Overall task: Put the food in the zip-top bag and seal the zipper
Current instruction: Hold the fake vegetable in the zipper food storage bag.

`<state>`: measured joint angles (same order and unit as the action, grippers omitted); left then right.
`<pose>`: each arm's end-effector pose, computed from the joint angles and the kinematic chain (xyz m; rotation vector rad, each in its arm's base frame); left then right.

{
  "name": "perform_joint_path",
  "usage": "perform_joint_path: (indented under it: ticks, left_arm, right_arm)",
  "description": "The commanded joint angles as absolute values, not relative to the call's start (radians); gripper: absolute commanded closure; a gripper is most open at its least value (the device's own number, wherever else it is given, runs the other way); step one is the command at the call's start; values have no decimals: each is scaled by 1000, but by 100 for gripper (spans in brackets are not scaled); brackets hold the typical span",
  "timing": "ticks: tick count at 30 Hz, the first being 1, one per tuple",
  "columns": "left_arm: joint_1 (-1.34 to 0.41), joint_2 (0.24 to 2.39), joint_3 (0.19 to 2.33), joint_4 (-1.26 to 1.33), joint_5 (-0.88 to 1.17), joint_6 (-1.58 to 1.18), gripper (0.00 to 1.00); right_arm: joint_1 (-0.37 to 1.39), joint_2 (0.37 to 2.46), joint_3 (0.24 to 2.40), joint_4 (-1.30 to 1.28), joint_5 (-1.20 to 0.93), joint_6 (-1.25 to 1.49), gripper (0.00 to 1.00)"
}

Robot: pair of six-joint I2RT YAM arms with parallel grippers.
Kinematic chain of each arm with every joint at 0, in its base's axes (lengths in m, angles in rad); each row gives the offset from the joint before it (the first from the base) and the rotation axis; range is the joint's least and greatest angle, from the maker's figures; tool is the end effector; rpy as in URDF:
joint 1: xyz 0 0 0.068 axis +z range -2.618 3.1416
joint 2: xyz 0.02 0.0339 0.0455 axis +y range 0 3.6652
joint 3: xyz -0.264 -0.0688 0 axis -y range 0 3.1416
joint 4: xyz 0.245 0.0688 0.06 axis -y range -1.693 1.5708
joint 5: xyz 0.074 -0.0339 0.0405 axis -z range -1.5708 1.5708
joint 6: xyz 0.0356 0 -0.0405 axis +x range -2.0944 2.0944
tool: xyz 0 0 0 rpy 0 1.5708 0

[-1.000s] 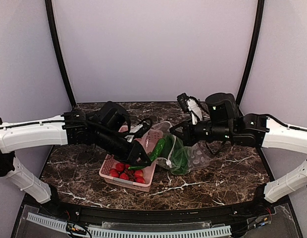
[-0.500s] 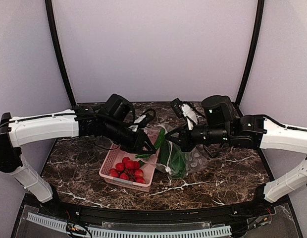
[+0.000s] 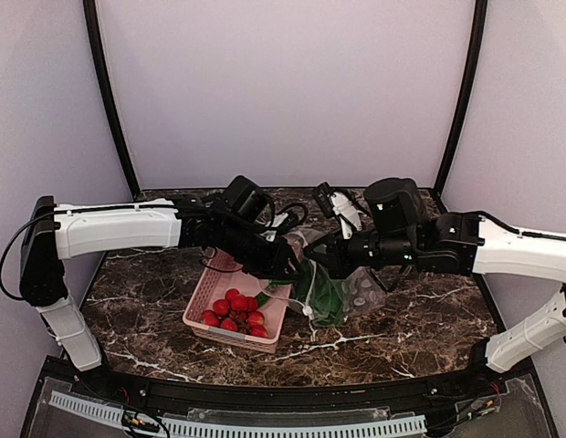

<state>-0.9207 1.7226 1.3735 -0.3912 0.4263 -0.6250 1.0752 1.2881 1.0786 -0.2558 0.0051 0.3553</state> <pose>0.2239 -0.3187 0.2753 0.6220 2.5092 -1.1909 0.1411 0.2607 0.3256 -0.7560 2.0183 0.8678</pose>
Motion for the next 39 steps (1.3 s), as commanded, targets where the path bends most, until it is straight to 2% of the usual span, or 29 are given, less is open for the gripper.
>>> perform_joint_path:
  ticks: [1,7,17,26,32,39]
  left_arm:
    - [-917,1713,1374,-366,375,-620,74]
    - [-916,1700,1359,-375,357,-607,60]
    - [-917,1619,1338,-339,356,-512,50]
    - [-915,1352,1171,-296,487,-324,38]
    - [-882,1164,1060,-378,417,-326,29]
    - [-815,1135,961,-453,245,-409,33]
  right_arm:
    - [1087,1293,1097,-232,55,391,100]
    - [1086,1291,1098,-232,75,394,100]
    - [1087,1268,1082,-231,110,419,100]
    - [1080,1219,1056,-245,205,485,100]
    - [1068,1187,1026,-247,253,555,100]
    - [1042,1157,1005,-254,277,592,100]
